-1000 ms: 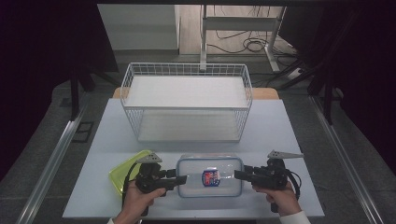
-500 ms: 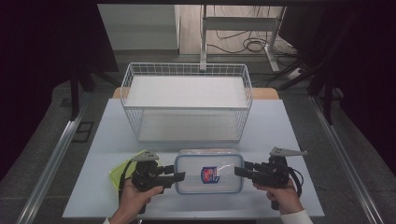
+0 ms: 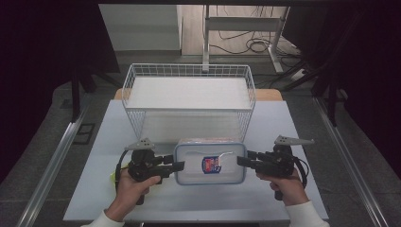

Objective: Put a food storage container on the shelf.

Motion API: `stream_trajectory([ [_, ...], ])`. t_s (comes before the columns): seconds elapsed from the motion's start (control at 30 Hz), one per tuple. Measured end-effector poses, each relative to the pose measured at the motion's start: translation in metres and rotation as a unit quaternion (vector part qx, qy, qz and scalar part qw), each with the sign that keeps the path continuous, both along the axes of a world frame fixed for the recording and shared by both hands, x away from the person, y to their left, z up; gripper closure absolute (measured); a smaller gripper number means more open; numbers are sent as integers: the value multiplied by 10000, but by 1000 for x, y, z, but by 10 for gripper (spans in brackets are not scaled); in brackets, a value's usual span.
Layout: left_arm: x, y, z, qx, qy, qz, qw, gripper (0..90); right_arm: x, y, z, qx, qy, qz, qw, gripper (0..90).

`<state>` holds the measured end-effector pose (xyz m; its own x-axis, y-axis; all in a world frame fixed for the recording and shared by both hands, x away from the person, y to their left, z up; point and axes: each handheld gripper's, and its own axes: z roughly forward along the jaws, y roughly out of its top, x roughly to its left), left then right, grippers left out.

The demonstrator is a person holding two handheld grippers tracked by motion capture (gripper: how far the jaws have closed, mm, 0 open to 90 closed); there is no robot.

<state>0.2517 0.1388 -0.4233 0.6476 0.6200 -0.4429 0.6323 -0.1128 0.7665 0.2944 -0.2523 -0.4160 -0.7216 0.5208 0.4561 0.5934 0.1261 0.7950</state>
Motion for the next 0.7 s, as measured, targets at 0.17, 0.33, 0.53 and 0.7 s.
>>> stream_trajectory([
  [0.17, 6, 2, 14, 19, -147, 20, 9999, 531, 6, 2, 11, 52, -94, -8, 9999, 508],
  [0.33, 12, 5, 33, 55, -339, 25, 9994, 531, 13, 5, 27, 98, -213, -12, 9997, 508],
  [0.53, 19, 13, 55, 72, -578, 39, 9983, 531, 20, 12, 49, 114, -408, 6, 9991, 508],
  [0.7, 24, 22, 71, 80, -752, 89, 9971, 531, 29, 21, 67, 129, -563, 42, 9983, 508],
])
